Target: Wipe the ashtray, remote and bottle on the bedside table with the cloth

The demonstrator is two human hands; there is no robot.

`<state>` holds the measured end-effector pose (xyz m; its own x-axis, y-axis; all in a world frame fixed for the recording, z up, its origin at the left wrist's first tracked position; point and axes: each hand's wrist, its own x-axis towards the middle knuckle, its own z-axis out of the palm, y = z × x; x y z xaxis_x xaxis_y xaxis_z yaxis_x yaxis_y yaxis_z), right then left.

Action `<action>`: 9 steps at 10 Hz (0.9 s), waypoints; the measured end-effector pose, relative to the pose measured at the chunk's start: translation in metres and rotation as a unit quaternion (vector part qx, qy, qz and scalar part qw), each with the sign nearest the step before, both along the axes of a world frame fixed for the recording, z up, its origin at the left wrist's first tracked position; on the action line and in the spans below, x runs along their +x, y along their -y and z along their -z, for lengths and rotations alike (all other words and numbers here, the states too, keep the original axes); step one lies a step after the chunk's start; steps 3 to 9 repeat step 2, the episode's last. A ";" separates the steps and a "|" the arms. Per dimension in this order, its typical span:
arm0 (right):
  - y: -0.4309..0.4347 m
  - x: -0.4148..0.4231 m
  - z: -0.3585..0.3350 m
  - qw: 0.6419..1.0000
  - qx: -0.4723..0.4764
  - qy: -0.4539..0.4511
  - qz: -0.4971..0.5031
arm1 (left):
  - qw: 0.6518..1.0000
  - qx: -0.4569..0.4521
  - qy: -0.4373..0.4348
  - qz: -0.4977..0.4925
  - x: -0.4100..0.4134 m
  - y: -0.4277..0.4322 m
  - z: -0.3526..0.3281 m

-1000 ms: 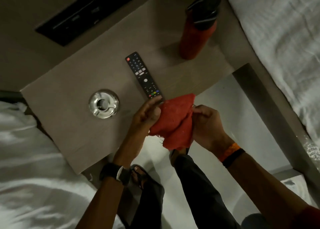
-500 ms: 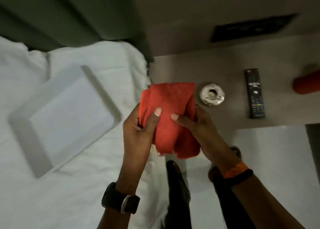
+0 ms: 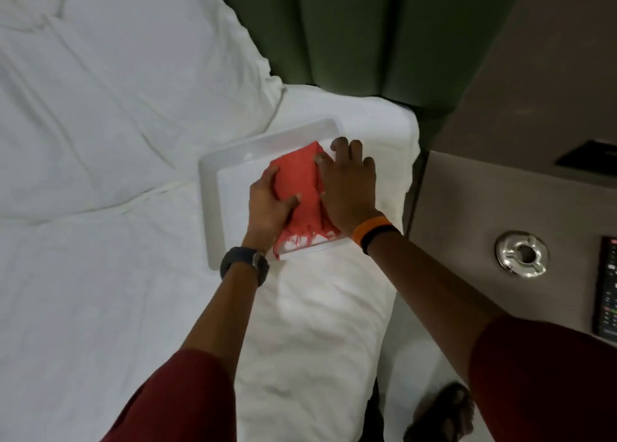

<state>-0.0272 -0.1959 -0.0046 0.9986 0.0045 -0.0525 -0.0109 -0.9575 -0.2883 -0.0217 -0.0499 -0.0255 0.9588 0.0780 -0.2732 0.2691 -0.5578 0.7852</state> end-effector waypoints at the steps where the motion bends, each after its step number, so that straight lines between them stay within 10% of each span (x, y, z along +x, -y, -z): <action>1: 0.008 0.000 0.004 0.998 -0.054 -0.006 -0.016 | 0.981 0.188 -0.014 0.053 -0.001 0.008 0.008; 2: 0.033 -0.026 -0.008 0.997 -0.043 0.062 -0.019 | 0.934 0.334 0.086 0.094 -0.018 0.019 -0.006; 9: 0.033 -0.026 -0.008 0.997 -0.043 0.062 -0.019 | 0.934 0.334 0.086 0.094 -0.018 0.019 -0.006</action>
